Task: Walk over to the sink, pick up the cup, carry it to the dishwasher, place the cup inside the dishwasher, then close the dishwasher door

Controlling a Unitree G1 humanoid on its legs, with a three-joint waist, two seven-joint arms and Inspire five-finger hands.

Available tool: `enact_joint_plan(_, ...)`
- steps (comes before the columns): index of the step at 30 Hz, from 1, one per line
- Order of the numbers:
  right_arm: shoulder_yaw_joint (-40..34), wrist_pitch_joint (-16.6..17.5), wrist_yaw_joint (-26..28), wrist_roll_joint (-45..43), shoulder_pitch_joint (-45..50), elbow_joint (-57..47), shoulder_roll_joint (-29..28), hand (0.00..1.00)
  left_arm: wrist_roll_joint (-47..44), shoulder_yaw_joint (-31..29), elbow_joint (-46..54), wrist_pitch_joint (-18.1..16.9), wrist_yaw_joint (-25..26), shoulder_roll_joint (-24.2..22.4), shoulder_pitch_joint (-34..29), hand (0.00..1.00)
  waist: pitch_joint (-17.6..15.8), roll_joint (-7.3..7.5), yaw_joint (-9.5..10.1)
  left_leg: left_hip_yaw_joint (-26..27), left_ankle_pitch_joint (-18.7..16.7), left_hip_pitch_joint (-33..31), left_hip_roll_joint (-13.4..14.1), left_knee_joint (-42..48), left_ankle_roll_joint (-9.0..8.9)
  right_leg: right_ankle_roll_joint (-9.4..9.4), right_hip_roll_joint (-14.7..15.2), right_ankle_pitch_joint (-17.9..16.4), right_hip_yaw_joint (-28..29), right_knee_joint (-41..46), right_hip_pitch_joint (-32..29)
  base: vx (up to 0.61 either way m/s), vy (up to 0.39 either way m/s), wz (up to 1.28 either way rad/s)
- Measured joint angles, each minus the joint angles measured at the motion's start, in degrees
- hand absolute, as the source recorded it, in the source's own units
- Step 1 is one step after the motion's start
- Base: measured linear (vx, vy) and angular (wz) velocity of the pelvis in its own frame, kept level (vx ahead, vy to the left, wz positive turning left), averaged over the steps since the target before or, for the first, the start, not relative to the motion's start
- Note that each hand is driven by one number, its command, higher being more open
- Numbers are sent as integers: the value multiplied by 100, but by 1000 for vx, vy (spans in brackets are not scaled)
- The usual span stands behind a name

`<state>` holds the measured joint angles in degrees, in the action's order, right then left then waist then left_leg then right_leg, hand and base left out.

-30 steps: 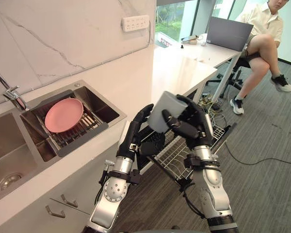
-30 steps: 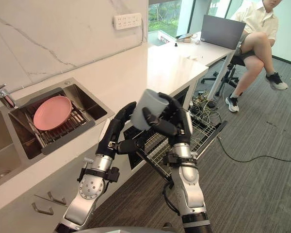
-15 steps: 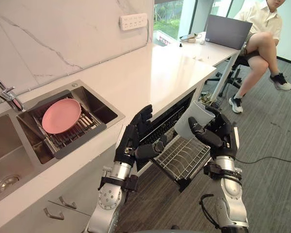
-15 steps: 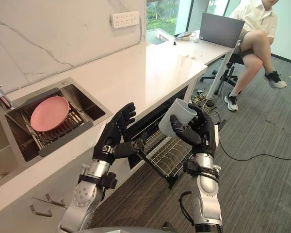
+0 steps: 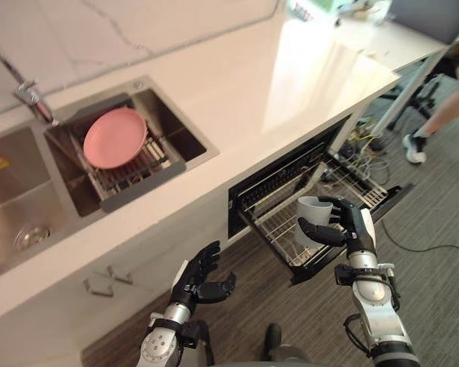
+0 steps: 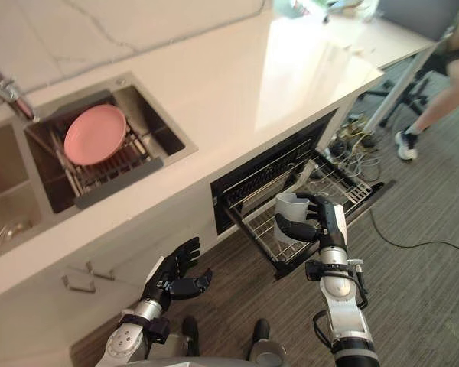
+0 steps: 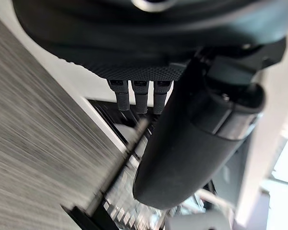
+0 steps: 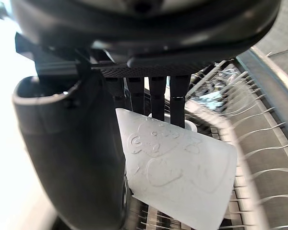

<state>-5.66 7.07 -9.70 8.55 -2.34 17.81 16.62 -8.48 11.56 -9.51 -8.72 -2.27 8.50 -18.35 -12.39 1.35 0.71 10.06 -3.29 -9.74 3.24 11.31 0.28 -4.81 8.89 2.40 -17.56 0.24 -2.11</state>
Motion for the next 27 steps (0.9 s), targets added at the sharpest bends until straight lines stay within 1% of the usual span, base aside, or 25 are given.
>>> enact_joint_plan(1, 6, -27, -49, 94, -121, 91, 45, 30, 3, -41, -55, 0, 48, 0, 50, 90, -86, -25, 6, -47, 4, -67, 0, 48, 5, 2, 2, 2, -44, 21, -28, -125, 3, 34)
enact_joint_plan(3, 30, -97, -217, 320, -705, 500, 177, 30, 21, -248, -347, -5, 243, 5, 292, 90, -402, -78, 40, -175, 82, -329, -12, 129, 38, 27, 12, 34, -168, 91, -204, -110, 13, 29)
enact_joint_plan(4, 31, -121, -266, 368, -852, 603, 201, 30, 20, -309, -428, -5, 295, 4, 369, 90, -478, -83, 69, -188, 111, -382, -16, 123, 38, 32, 14, 53, -182, 92, -249, -107, 15, 17)
enact_joint_plan(6, 33, -201, -427, 521, -1432, 1020, 358, 30, 16, -499, -736, -26, 503, -8, 684, 90, -796, -138, 170, -272, 203, -529, -29, 119, 56, 41, 26, 97, -264, 120, -364, -116, 10, 18)
enact_joint_plan(8, 41, -281, -528, 545, -1817, 1285, 487, 30, 11, -630, -944, -44, 644, -22, 839, 90, -941, -195, 194, -340, 277, -671, -34, 96, 70, 42, 52, 97, -336, 185, -506, -84, 7, 22)
enact_joint_plan(9, 42, -327, -564, 618, -1981, 1373, 531, 30, 10, -700, -1018, -47, 726, -32, 877, 90, -1010, -218, 237, -347, 299, -719, -39, 86, 70, 43, 59, 98, -338, 208, -561, -57, 15, 14)
enact_joint_plan(10, 46, -364, -610, 754, -2122, 1469, 595, 90, -10, -804, -1127, -51, 786, -57, 906, 90, -1058, -255, 276, -373, 326, -780, -53, 68, 78, 43, 70, 98, -362, 229, -622, -29, 18, 11)
enact_joint_plan(13, 49, -423, -690, 963, -2431, 1789, 700, 90, -60, -938, -1279, -87, 951, -61, 915, 90, -1157, -293, 313, -464, 426, -857, -114, -59, 85, 43, 102, 97, -461, 233, -703, -14, 16, 15)
enact_joint_plan(16, 52, -463, -759, 975, -2620, 2003, 718, 90, -108, -1013, -1428, -106, 981, -81, 948, 90, -1195, -308, 340, -482, 465, -913, -135, -107, 93, 43, 120, 97, -489, 243, -771, -1, 18, 8)
enact_joint_plan(22, 53, -476, -867, 959, -2674, 1989, 713, 90, -109, -1022, -1600, -176, 1054, -195, 1044, 90, -1253, -344, 346, -502, 469, -922, -156, -105, 100, 46, 134, 90, -498, 263, -779, 0, 0, 0)
enact_joint_plan(25, 53, -468, -872, 893, -2654, 1977, 633, 90, -109, -1024, -1646, -177, 1068, -286, 1101, 90, -1294, -357, 328, -505, 485, -911, -149, -113, 105, 50, 131, 87, -494, 279, -779, -37, 10, -1)
enact_joint_plan(27, 51, -467, -855, 717, -2469, 1757, 528, 90, -107, -1024, -1749, -175, 1067, -299, 1113, 90, -1296, -355, 328, -490, 527, -828, -147, -208, 98, 58, 130, 79, -477, 284, -757, -9, 2, -2)
